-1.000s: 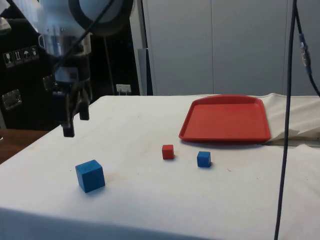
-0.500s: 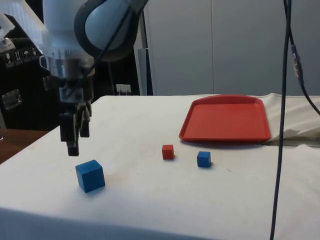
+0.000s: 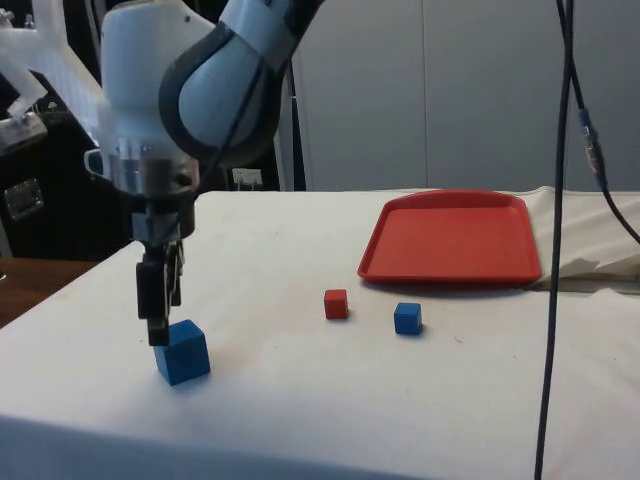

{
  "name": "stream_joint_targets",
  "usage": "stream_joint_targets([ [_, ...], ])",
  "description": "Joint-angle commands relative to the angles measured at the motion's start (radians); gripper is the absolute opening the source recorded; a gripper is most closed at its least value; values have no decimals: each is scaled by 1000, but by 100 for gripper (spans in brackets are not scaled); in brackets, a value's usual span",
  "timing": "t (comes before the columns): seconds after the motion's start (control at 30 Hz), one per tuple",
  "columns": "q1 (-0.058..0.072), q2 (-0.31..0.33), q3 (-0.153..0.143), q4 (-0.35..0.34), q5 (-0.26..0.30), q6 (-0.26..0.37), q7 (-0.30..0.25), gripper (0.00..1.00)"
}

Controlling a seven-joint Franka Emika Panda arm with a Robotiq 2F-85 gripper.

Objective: Pick up the largest block and place it onto the tray.

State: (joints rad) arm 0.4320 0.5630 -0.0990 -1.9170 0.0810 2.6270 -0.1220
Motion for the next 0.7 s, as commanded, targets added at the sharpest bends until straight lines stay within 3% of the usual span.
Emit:
stream_joint_targets([
  [0.0,-13,7,20,-6,18,21,-30,100],
  [0.33,-13,23,26,-38,26,58,-95,100],
  [0.37,0,22,9,-34,13,45,-78,100],
  [0.4,-11,24,25,-39,25,61,-98,100],
  [0.57,-4,31,17,-39,18,72,-103,100],
  [0.6,-2,33,15,-39,16,73,-104,98],
  [0.67,-1,34,13,-38,15,74,-103,80],
])
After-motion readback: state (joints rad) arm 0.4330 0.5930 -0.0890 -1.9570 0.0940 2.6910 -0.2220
